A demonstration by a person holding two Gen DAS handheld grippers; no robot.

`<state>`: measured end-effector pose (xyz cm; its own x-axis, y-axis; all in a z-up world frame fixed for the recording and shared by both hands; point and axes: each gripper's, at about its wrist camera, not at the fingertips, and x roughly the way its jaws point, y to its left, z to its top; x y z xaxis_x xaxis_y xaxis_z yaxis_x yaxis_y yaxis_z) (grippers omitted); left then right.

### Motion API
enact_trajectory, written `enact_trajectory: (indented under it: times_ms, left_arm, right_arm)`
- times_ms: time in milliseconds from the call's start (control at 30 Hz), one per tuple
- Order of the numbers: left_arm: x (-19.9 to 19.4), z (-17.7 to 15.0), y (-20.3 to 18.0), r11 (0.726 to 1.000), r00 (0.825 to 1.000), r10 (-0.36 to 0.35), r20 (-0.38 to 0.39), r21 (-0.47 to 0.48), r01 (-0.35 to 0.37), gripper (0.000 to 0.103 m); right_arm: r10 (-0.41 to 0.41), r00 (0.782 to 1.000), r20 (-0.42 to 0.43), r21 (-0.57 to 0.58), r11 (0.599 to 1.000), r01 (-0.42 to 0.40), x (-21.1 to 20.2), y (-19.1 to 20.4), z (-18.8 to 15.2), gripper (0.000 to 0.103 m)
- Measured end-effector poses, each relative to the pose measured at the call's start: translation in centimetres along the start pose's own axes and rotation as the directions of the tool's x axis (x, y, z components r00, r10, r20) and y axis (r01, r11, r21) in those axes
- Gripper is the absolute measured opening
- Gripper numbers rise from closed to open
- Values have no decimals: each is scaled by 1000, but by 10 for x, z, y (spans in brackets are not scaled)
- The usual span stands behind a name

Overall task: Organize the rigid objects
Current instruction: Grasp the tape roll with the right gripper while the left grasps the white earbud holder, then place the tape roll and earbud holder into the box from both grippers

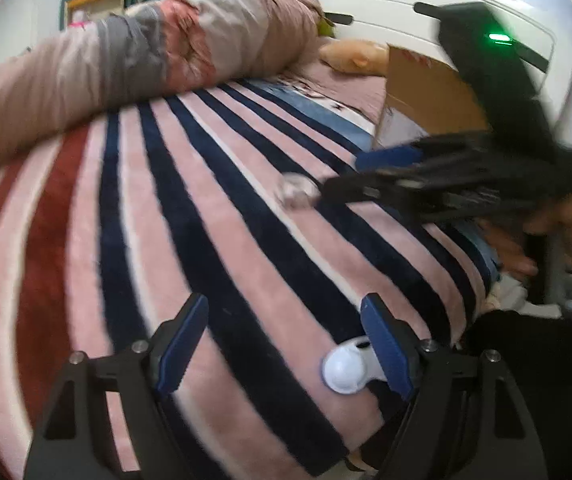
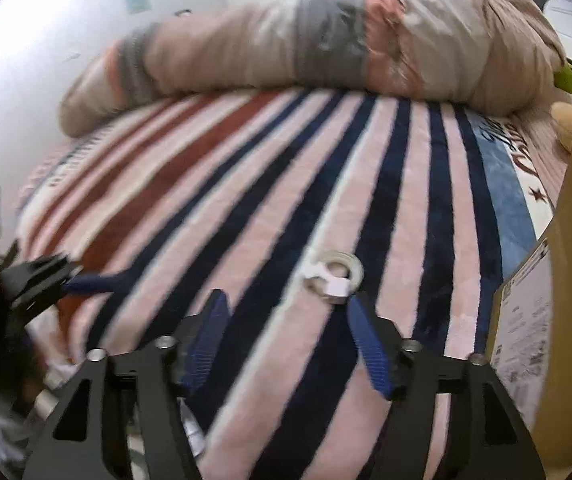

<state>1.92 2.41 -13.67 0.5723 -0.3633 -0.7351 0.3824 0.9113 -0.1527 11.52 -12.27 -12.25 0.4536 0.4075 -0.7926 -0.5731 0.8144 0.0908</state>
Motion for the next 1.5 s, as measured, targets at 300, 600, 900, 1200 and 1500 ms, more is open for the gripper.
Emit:
enact_trajectory:
  times_ms: [300,600,900,1200,1500]
  left_arm:
    - [23,-19,-17,988,989,-148,-29,51,149,77]
    - [23,-24,-31,987,990,-139,-2,85,139,79]
    - [22,-30,-41,989,995,-95,9,113,93,68]
    - [5,-19,-30,995,997,-66,41,71,63,56]
    - [-68,28,-28,993,976,-100,194,87,84,56]
  right_arm:
    - [-76,997,-15,-6,997,76,63,-25,3,65]
    - [-105,995,-2,-56,993,104,72,-18,3,44]
    - [-119,993,8,-74,990,119,70,-14,1,44]
    - [-75,994,75,-112,990,83,33,6,5,44]
    - [-11,978,210,-133,990,40,-61,25,12,44]
